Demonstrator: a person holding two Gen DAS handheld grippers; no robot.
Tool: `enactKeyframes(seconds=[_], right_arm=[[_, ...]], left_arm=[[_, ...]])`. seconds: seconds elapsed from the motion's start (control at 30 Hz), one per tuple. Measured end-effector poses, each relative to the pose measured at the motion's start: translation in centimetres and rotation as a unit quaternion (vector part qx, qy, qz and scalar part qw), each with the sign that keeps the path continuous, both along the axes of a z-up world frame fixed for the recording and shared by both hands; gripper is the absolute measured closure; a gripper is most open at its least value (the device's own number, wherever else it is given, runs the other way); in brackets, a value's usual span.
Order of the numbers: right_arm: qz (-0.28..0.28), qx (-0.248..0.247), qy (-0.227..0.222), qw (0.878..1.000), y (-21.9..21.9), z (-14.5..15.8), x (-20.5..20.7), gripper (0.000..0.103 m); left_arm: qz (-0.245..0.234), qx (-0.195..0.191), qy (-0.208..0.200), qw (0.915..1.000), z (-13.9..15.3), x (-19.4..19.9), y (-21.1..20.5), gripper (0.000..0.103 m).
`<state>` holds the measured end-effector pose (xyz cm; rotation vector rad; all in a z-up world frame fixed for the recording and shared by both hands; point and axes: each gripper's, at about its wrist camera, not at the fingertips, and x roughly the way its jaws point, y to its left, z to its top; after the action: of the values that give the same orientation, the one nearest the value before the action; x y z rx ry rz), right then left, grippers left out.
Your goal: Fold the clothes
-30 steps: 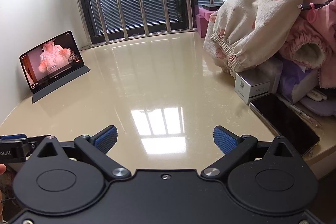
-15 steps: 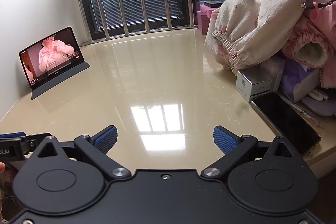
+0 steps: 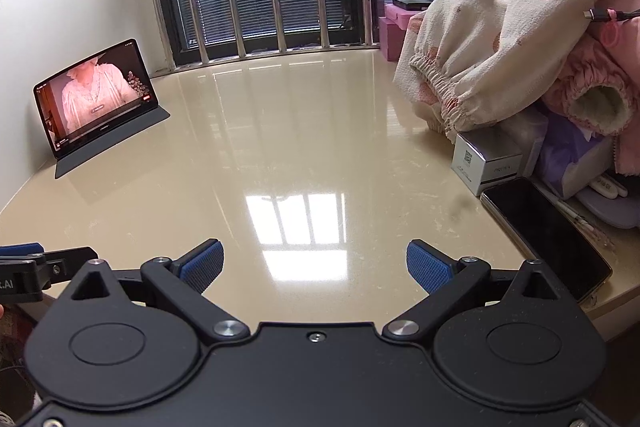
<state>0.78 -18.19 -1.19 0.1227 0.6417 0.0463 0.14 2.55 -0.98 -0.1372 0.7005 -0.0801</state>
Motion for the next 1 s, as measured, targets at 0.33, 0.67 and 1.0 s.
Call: enactKeyframes(seconds=[0.33, 0.67, 1.0], right_arm=[[-0.006, -0.036, 0.01, 0.999, 0.7, -0.5, 1.4, 0.004], [0.009, -0.276, -0.075, 0.958, 3.2, -0.3, 5.0, 0.004], [0.027, -0.642, -0.067, 0.764, 3.1, -6.6, 18.7, 0.015]], left_arm=[[0.005, -0.004, 0.007, 1.0, -0.5, 0.3, 1.7, 0.0], [0.005, -0.006, 0.009, 0.9999, -1.0, 1.3, 3.6, 0.0], [0.036, -0.018, 0.017, 0.999, -1.3, 1.2, 7.0, 0.0]])
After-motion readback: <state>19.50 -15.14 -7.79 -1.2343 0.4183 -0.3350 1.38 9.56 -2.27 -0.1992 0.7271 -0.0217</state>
